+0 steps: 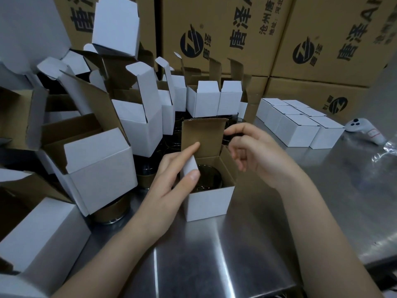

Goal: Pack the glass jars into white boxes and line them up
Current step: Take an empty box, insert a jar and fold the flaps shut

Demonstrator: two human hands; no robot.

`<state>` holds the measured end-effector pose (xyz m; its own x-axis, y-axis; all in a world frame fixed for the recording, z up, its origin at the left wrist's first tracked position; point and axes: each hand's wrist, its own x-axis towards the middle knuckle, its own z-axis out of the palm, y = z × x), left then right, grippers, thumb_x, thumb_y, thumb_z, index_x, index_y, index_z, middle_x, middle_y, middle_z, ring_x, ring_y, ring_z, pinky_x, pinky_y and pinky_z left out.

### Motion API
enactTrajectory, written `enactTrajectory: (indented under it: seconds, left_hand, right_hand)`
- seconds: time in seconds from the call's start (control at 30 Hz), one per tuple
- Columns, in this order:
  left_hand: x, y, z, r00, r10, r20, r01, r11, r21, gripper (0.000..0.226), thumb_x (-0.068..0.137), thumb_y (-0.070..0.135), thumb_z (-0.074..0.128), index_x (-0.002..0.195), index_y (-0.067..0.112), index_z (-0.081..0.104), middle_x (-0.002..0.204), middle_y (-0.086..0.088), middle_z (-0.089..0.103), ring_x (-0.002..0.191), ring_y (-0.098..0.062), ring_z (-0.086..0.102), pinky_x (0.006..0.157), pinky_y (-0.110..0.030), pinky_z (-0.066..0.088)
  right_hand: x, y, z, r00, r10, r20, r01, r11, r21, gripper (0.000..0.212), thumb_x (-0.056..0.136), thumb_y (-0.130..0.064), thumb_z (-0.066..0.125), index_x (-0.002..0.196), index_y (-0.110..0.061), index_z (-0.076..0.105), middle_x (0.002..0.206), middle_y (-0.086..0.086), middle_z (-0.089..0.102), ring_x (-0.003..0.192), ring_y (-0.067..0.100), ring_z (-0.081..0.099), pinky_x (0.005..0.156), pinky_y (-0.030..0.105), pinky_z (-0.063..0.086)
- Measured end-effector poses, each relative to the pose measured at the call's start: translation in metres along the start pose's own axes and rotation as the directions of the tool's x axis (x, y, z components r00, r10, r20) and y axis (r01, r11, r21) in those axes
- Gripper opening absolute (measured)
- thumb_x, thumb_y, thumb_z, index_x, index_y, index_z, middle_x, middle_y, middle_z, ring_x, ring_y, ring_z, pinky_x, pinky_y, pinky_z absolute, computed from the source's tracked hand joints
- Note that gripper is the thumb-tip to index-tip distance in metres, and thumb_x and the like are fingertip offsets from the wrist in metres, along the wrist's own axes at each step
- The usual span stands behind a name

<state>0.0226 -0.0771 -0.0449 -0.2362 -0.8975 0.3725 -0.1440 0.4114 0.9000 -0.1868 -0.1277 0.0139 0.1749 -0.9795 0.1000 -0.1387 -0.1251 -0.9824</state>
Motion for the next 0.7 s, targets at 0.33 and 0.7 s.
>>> enactTrajectory:
  seconds: [0.33, 0.7]
  left_hand:
    - [0.003, 0.000, 0.001, 0.998, 0.001, -0.067, -0.010, 0.991, -0.136, 0.035, 0.080, 0.030, 0.065, 0.105, 0.047, 0.049, 0.116, 0.011, 0.060, 0.105, -0.008, 0.060, 0.084, -0.026, 0.051]
    - [0.005, 0.002, -0.001, 0.998, 0.031, -0.058, -0.039, 0.989, -0.139, 0.055, 0.082, 0.019, 0.064, 0.129, 0.040, 0.045, 0.119, 0.017, 0.064, 0.113, -0.004, 0.061, 0.082, -0.017, 0.051]
  right_hand:
    - [-0.003, 0.015, 0.002, 0.968, 0.070, 0.241, -0.040, 0.991, -0.125, 0.037, 0.085, -0.023, 0.068, 0.121, -0.017, 0.060, 0.072, 0.007, 0.055, 0.057, 0.016, 0.052, 0.047, 0.023, 0.042]
    - [-0.004, 0.014, 0.009, 0.975, -0.002, 0.223, 0.036, 0.989, -0.147, 0.035, 0.088, -0.004, 0.067, 0.117, -0.023, 0.068, 0.060, 0.002, 0.042, 0.052, 0.012, 0.045, 0.046, 0.021, 0.039]
